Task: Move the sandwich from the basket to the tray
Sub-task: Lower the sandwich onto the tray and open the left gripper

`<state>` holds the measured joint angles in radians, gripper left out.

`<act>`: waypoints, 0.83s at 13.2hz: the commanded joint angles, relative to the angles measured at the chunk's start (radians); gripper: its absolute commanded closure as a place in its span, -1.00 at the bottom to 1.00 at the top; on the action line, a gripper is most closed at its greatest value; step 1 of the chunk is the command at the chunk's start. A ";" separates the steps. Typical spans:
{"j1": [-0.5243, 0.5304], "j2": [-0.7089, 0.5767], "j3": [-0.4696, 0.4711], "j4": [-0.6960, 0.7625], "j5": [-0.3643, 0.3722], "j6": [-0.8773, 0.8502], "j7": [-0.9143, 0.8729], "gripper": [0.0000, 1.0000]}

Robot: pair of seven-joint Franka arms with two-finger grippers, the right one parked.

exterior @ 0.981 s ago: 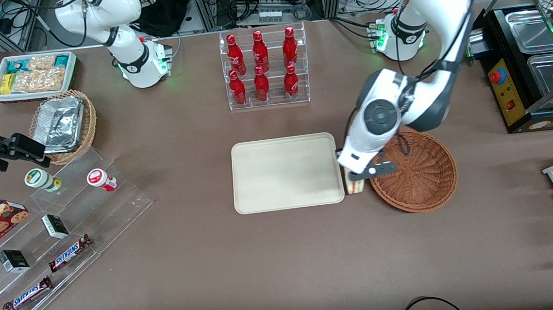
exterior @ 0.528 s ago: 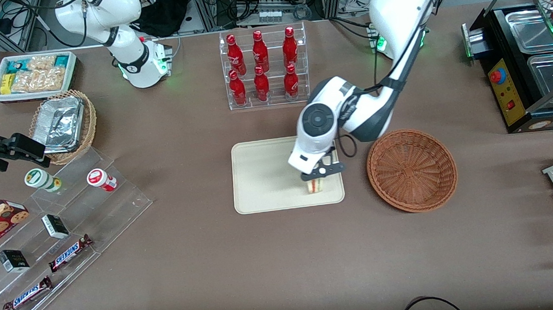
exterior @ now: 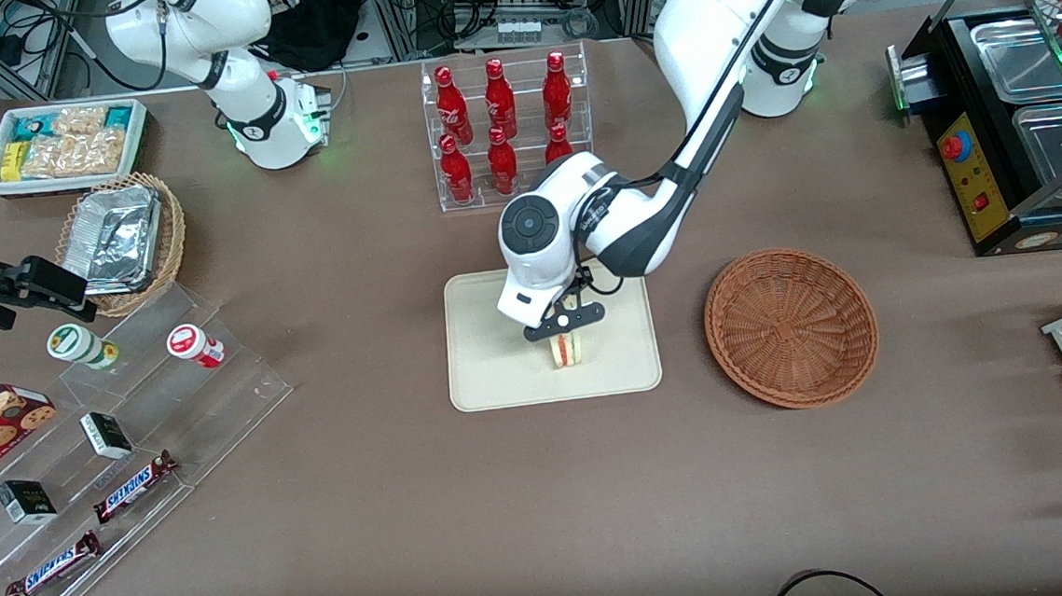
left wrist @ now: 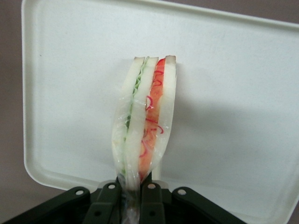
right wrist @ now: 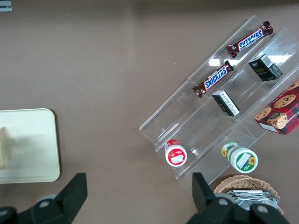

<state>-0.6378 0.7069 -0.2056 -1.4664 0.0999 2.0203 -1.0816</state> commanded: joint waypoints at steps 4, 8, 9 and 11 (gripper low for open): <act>-0.022 0.026 0.011 0.049 0.011 -0.026 -0.020 -1.00; -0.013 -0.038 0.011 0.049 0.012 -0.037 -0.017 -1.00; -0.013 -0.049 0.012 0.046 0.018 -0.055 -0.017 -1.00; 0.000 -0.099 0.015 0.041 0.015 -0.118 -0.011 -1.00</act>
<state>-0.6424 0.6665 -0.1999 -1.4081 0.1013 1.9544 -1.0874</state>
